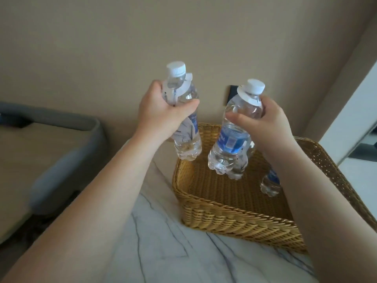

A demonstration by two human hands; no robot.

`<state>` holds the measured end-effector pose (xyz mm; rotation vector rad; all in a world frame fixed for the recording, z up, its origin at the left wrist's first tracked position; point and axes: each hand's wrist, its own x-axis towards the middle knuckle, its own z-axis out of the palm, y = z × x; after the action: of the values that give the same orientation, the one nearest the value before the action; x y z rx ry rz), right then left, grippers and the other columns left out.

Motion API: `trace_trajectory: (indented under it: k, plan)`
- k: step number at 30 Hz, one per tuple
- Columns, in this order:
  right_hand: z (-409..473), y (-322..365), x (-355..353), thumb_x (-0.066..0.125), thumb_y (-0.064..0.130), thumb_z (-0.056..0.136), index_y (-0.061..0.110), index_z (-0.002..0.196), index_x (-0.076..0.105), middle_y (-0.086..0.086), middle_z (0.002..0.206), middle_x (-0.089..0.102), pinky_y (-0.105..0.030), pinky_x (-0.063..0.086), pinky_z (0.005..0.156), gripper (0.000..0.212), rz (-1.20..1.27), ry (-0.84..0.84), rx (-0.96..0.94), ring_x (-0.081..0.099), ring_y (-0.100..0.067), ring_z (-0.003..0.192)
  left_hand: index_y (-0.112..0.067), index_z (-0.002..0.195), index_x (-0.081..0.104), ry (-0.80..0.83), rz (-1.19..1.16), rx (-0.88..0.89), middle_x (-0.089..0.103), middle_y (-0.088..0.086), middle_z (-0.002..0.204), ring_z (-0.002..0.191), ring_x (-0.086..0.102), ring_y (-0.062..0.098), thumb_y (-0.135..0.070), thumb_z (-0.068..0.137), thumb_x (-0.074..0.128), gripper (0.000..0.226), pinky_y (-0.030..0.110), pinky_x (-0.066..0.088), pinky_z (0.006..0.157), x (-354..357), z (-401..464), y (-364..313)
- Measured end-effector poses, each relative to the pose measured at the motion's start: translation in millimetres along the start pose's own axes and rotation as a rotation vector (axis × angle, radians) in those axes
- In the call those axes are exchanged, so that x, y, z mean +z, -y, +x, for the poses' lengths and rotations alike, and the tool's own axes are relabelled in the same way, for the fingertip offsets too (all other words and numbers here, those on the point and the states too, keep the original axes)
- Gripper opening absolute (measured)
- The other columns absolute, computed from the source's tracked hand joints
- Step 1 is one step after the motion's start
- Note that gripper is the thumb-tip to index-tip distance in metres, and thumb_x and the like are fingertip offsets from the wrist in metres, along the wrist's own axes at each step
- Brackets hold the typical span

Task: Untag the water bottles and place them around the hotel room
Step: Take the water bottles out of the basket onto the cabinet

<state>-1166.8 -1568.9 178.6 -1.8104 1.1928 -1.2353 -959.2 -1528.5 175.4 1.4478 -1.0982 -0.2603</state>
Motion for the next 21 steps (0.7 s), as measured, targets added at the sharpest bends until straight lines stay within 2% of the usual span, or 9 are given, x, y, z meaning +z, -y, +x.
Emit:
trace_trajectory:
  k: [3,6,9,13,17,21]
  plan:
    - [-6,30,34,0.079,0.033,0.074,0.017,0.118,0.059,0.004,0.106,0.07,-0.039,0.057,0.086,0.05,0.067,0.042,-0.042,0.067,-0.011,0.096,-0.025,0.093,0.058,-0.017,0.028,0.009,0.068,-0.013,0.085,0.077,0.063,-0.001,-0.054,0.05,0.077,0.056,0.031,0.054,0.074,-49,6,6]
    - [-16,47,76,0.079,0.034,0.073,0.019,0.114,0.061,0.005,0.101,0.071,-0.04,0.057,0.085,0.047,0.128,0.058,-0.052,0.068,-0.01,0.093,-0.02,0.096,0.059,-0.008,0.055,-0.021,0.069,-0.008,0.088,0.083,0.066,0.009,-0.051,0.052,0.078,0.058,0.04,0.055,0.08,-93,6,25]
    - [-30,52,124,0.081,0.035,0.07,0.02,0.112,0.06,0.005,0.101,0.071,-0.042,0.056,0.085,0.049,0.14,0.092,-0.028,0.068,-0.011,0.093,-0.026,0.093,0.059,0.007,0.086,-0.06,0.068,-0.018,0.083,0.077,0.063,-0.003,-0.055,0.048,0.077,0.057,0.03,0.053,0.072,-130,0,55]
    - [-56,33,187,0.082,0.039,0.066,0.023,0.109,0.058,0.01,0.098,0.068,-0.034,0.057,0.08,0.052,0.069,0.115,0.021,0.065,-0.006,0.091,-0.029,0.093,0.058,0.076,0.124,-0.123,0.067,-0.016,0.089,0.081,0.062,-0.004,-0.056,0.044,0.078,0.06,0.027,0.051,0.074,-159,-16,111]
    - [-89,-2,241,0.082,0.041,0.067,0.031,0.107,0.053,0.019,0.097,0.061,-0.028,0.052,0.077,0.051,0.023,0.132,0.11,0.061,-0.004,0.09,-0.033,0.089,0.052,0.105,0.171,-0.242,0.064,-0.015,0.088,0.078,0.059,-0.005,-0.059,0.043,0.078,0.059,0.023,0.045,0.065,-175,-40,170]
    - [-111,-29,270,0.083,0.043,0.065,0.036,0.1,0.049,0.021,0.093,0.059,-0.021,0.046,0.069,0.049,-0.003,0.126,0.192,0.059,-0.001,0.086,-0.033,0.084,0.048,0.097,0.238,-0.273,0.062,-0.013,0.087,0.08,0.059,0.0,-0.053,0.048,0.083,0.053,0.019,0.037,0.06,-182,-59,205]
